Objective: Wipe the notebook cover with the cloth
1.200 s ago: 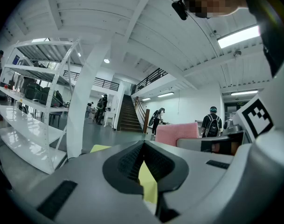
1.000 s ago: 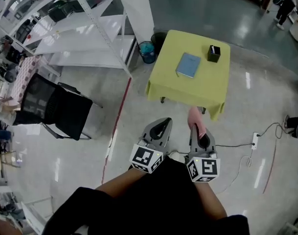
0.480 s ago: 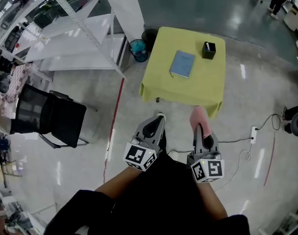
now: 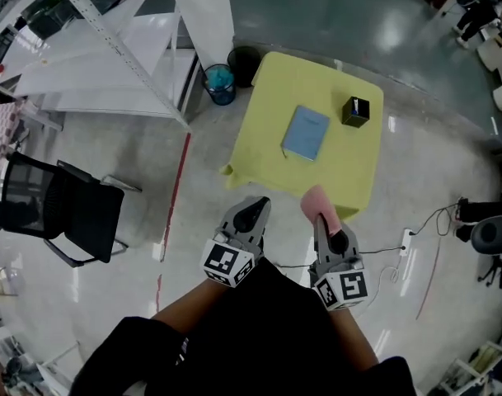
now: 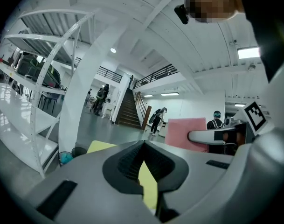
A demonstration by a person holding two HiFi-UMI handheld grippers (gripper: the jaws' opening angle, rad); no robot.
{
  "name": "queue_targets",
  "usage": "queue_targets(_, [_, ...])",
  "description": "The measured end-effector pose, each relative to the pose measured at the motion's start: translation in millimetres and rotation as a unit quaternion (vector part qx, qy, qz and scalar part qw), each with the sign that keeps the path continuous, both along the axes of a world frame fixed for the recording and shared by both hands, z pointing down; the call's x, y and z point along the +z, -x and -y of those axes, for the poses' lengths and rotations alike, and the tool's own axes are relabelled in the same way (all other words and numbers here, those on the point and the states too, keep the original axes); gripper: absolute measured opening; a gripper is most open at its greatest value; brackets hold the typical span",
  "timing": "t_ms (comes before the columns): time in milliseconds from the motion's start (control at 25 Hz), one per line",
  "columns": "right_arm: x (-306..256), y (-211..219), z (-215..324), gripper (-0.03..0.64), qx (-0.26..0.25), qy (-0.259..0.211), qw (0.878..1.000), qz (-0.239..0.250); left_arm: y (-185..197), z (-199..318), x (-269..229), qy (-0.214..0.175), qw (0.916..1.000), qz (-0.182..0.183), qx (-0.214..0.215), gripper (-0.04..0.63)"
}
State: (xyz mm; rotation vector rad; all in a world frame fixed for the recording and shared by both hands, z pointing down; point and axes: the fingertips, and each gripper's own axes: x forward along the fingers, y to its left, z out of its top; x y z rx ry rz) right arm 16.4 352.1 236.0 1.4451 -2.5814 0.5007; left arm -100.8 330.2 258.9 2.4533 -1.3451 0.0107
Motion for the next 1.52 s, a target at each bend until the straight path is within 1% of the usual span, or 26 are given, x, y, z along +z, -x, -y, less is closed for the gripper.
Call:
queue_targets(80, [-4,8,36,0.037,0.01,0.004,1.0,-0.006,12,32,-2,-0.003,1.0,0.005,0.001,0.008])
queue_targets(160, [-8,10,69,0.037,0.036,0.007,0.999,-0.018,24,61,-3,-0.003,1.0,0.005,0.002,0.008])
queue_targets(240, [-8,15,96,0.037,0.052,0.015,0.998,-0.019,36,88,-1,0.001,1.0,0.002,0.008,0.008])
queue_targets(400, [0,30,140,0.037,0.042,0.029,0.999,-0.002,58,137,0,-0.002,0.9999,0.003,0.012,0.008])
queue_targets(480, [0,38,157,0.037,0.042,0.035,0.999,0.004,64,157,2,-0.002,0.9999,0.003,0.014,0.008])
queue_targets(560, [-4,47,170,0.037,0.04,0.037,0.998,0.022,65,171,6,0.0,0.9997,0.005,0.023,0.008])
queue_targets(680, [-8,57,188,0.037,0.04,0.034,0.998,0.039,61,191,16,0.004,0.999,0.012,0.042,0.008])
queue_targets(800, [6,49,203,0.037,0.053,0.048,0.997,0.034,57,207,23,0.01,0.9991,0.012,0.04,0.008])
queue_targets(880, [21,40,211,0.037,0.059,0.062,0.996,0.028,60,218,25,0.012,0.9995,0.011,0.028,0.008])
queue_targets(960, [38,31,223,0.037,0.065,0.083,0.994,0.039,63,231,28,0.015,0.9997,0.008,0.015,0.008])
queue_targets(1040, [56,24,233,0.037,0.065,0.116,0.99,0.05,62,238,30,0.017,0.9998,0.008,0.01,0.008])
queue_targets(1160, [81,19,249,0.037,0.048,0.157,0.983,0.084,50,247,36,0.017,0.9995,0.022,0.015,0.008])
queue_targets(1280, [97,17,270,0.037,0.024,0.172,0.979,0.109,33,260,43,0.023,0.9992,0.03,0.014,0.008])
queue_targets(1360, [111,15,286,0.037,0.011,0.184,0.976,0.117,21,271,49,0.031,0.9989,0.034,0.009,0.008])
queue_targets(1520, [145,11,324,0.037,-0.016,0.211,0.971,0.115,-1,297,71,0.056,0.9974,0.046,-0.005,0.008])
